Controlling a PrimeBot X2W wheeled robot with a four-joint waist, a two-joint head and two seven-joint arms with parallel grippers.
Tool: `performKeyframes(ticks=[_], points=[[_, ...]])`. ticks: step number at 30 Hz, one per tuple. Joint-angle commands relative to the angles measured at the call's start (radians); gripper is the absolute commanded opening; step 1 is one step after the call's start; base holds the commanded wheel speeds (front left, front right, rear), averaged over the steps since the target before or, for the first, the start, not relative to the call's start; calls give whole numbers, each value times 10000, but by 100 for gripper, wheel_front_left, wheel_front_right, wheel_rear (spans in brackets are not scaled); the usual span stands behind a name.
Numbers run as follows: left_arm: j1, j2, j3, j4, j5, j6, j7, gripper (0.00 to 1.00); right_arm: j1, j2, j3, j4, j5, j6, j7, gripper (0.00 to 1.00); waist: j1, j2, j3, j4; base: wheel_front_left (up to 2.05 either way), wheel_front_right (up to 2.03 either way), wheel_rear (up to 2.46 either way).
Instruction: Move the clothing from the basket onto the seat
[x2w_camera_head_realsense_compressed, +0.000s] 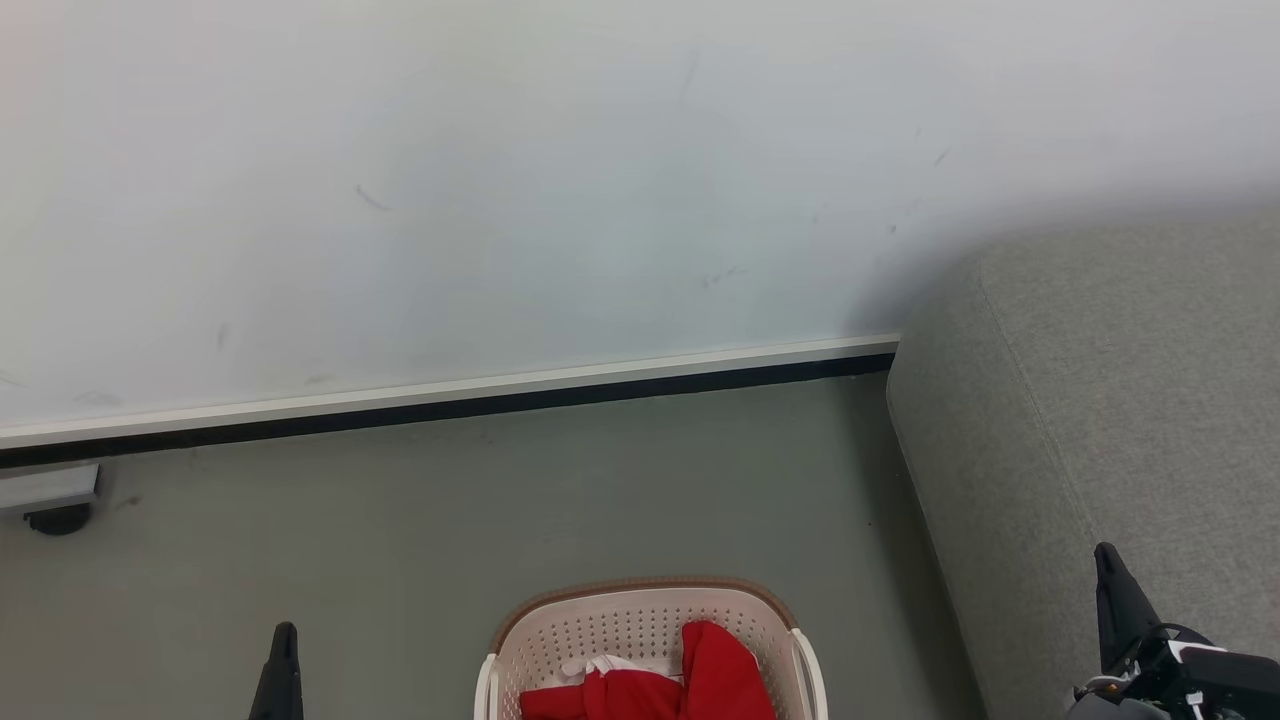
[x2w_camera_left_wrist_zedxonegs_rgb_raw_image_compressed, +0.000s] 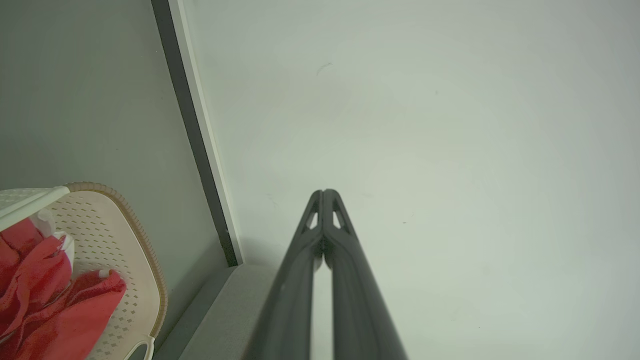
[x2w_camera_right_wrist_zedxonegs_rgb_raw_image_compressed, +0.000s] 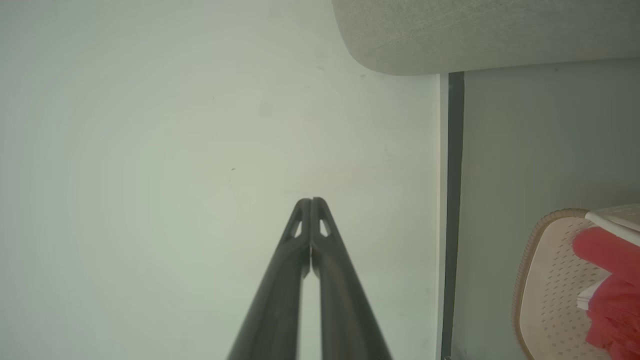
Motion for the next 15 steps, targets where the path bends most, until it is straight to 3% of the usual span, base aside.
performKeyframes(ticks=[1,6,7,15], points=[[-70,-2,32,10,-30,-27,11,0,-61,27,7,-16,-47,4,13,0,0,0,0,0,0,0,0],[0,0,-1,-3,-1,0,-1,0,0,0,3,-8,1,0,-1,0,0,0,0,0,0,0,0],[31,-6,-13,51,-1,0,-1,100,42,4,6,63,3,0,-4,100,0,0,0,0,0,0,0],[349,-60,-163,167,-9,9,-121,100,424,63,220,262,12,-2,-224,100,0,0,-1,-7,0,0,0]])
